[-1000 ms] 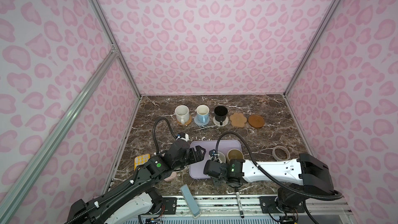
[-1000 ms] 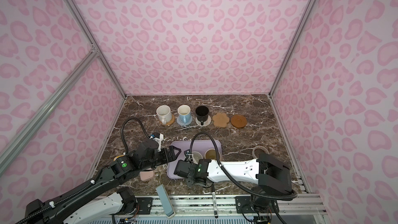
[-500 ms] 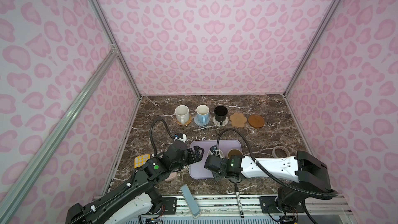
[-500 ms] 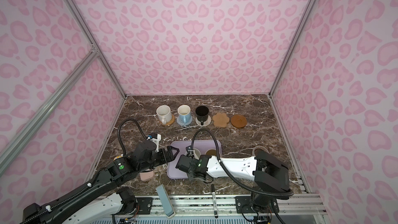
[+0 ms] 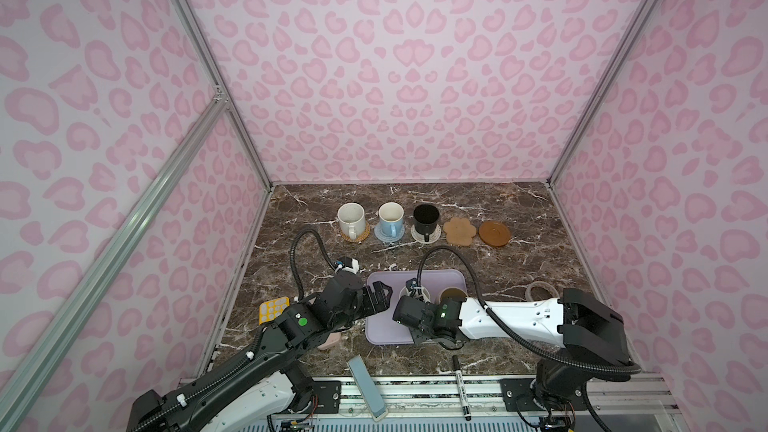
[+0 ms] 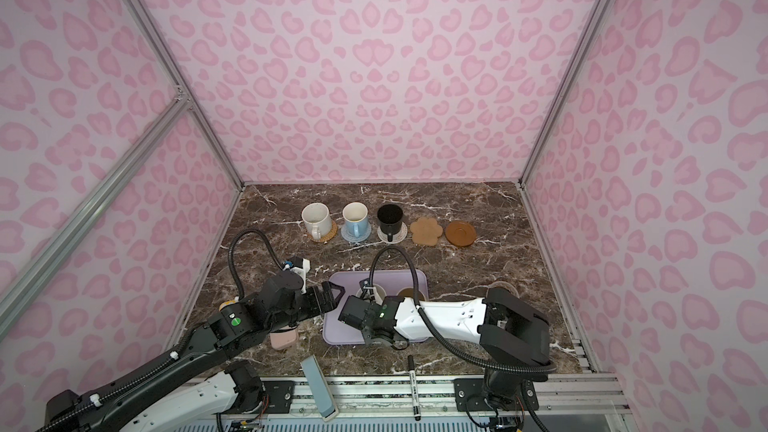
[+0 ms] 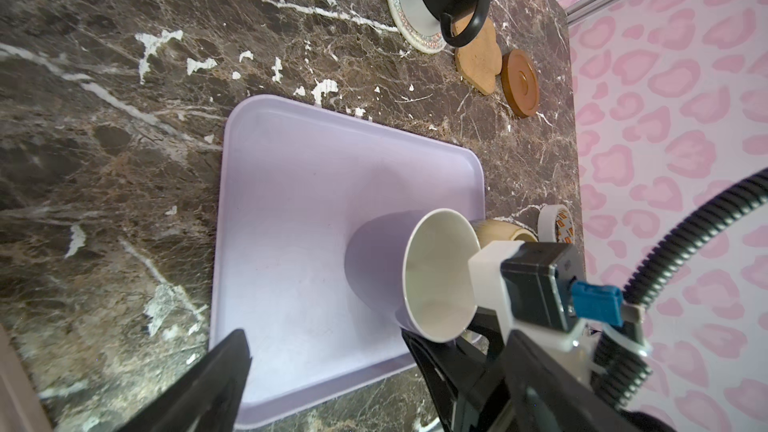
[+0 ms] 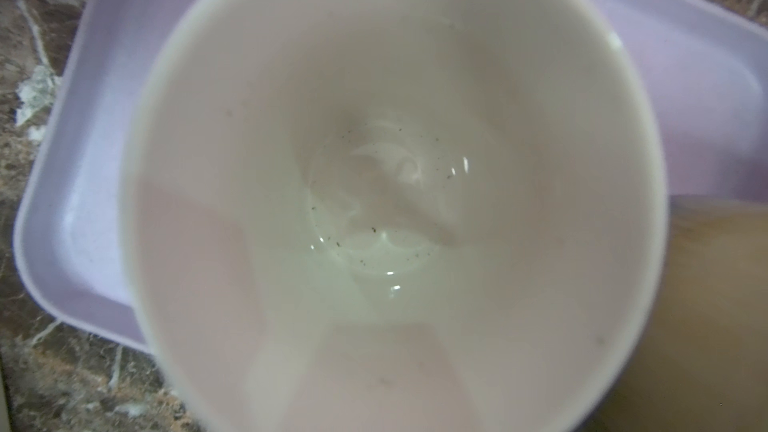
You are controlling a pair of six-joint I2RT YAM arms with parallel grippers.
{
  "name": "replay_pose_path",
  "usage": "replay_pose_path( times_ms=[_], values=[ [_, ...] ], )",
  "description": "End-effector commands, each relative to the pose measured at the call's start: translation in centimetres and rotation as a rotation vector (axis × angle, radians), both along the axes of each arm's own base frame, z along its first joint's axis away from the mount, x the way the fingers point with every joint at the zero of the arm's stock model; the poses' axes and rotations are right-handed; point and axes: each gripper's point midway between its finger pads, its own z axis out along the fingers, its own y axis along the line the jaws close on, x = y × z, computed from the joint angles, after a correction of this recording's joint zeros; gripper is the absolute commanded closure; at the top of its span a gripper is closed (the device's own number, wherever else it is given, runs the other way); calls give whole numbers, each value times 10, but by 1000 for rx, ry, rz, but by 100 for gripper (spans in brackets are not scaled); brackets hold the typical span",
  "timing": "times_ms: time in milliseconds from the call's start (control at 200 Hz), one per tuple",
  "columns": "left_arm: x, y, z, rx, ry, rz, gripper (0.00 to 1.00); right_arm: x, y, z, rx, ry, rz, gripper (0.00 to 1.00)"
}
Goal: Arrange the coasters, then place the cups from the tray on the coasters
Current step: 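Lift the lavender mug off the tray with the right gripper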
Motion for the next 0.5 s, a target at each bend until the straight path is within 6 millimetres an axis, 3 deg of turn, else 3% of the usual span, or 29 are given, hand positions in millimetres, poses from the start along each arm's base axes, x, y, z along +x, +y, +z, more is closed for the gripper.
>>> replay_pose_path(
  times_ms=[0, 315, 495],
  values=[
    [3, 2, -1, 11, -4, 15, 3, 9, 4, 1, 0, -41, -3, 70],
    [2, 3, -3, 17, -2, 16, 3, 10, 11, -1, 5, -36, 15, 79],
    [2, 11, -2, 45, -13, 29, 3, 11, 15, 1, 16, -36, 24, 91]
  ],
)
